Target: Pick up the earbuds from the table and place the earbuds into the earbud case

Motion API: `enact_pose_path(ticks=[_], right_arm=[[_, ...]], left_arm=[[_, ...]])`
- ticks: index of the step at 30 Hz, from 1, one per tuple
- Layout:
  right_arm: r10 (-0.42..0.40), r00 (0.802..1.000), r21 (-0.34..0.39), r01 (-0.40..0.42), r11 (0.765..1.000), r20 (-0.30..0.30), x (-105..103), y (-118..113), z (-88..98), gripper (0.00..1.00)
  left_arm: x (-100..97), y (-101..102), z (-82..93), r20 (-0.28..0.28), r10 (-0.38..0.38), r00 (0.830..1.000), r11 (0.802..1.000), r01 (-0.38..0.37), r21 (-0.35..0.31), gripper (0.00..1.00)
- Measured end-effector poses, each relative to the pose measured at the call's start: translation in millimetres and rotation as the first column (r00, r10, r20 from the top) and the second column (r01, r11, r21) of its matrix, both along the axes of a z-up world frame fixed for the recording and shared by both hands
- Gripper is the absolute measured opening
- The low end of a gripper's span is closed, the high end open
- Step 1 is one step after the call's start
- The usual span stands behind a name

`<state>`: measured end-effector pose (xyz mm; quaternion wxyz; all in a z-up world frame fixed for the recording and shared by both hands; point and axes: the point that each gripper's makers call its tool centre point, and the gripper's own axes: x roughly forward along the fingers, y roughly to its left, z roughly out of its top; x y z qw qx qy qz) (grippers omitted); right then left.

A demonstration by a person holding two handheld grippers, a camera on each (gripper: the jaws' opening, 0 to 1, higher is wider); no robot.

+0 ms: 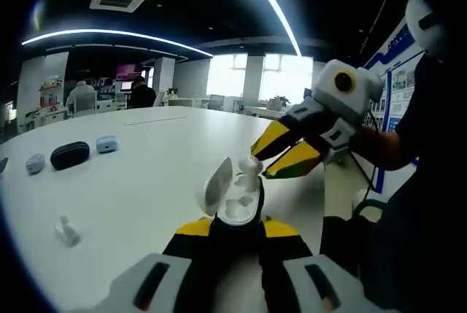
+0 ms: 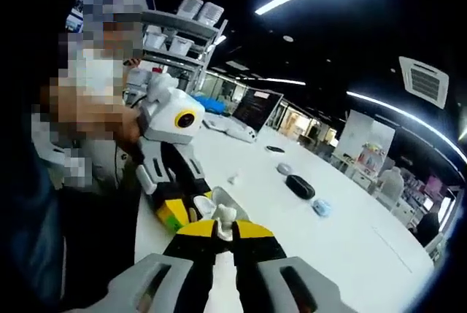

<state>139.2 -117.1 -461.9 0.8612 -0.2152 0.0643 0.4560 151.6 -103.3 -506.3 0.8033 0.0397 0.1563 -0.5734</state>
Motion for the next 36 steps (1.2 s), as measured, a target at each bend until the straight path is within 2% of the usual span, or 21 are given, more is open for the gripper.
enact_pose_path(ticks=[4, 11, 15, 19, 21, 27, 34, 36], right_arm=[[0.002, 0.999, 0.038, -0.001, 0.999, -0.037, 2, 3, 2.7, 0.09], [0.009, 0.997, 0.044, -0.006, 0.999, -0.071, 2, 8, -0.9, 0.1], [0.025, 0.995, 0.077, -0.018, 0.997, -0.094, 2, 13, 6.6, 0.1], [0.054, 0.98, 0.181, -0.019, 0.983, -0.191, 7, 21, 22.0, 0.11], [0.061, 0.974, 0.203, -0.015, 0.979, -0.22, 16, 21, 28.1, 0.12], [0.074, 0.962, 0.172, -0.029, 0.985, -0.262, 33, 33, 32.2, 0.13], [0.163, 0.942, 0.11, -0.136, 0.985, -0.293, 60, 62, 31.6, 0.16], [0.195, 0.94, 0.065, -0.184, 0.981, -0.281, 65, 71, 28.7, 0.16]], left_arm=[[0.0, 0, 0.0, 0.001, 0.0, 1.0, 1.0, 0.0, 0.0, 0.25], [-0.4, 0, 0.1, 0.006, -0.002, 1.0, 1.0, 0.002, 0.0, 0.25], [-0.6, 0, 0.0, 0.008, -0.003, 1.0, 1.0, 0.003, 0.001, 0.25], [-1.0, 0, -0.1, 0.01, -0.002, 1.0, 1.0, 0.002, 0.0, 0.25], [-0.9, 0, -0.2, 0.011, -0.003, 1.0, 1.0, 0.003, 0.0, 0.25], [-1.3, 0, -0.3, 0.016, -0.003, 1.0, 1.0, 0.002, 0.0, 0.25], [-1.5, 0, -0.5, 0.022, -0.001, 1.0, 1.0, 0.001, -0.001, 0.25], [-1.5, 0, -0.6, 0.024, 0.0, 1.0, 1.0, 0.0, -0.001, 0.25]])
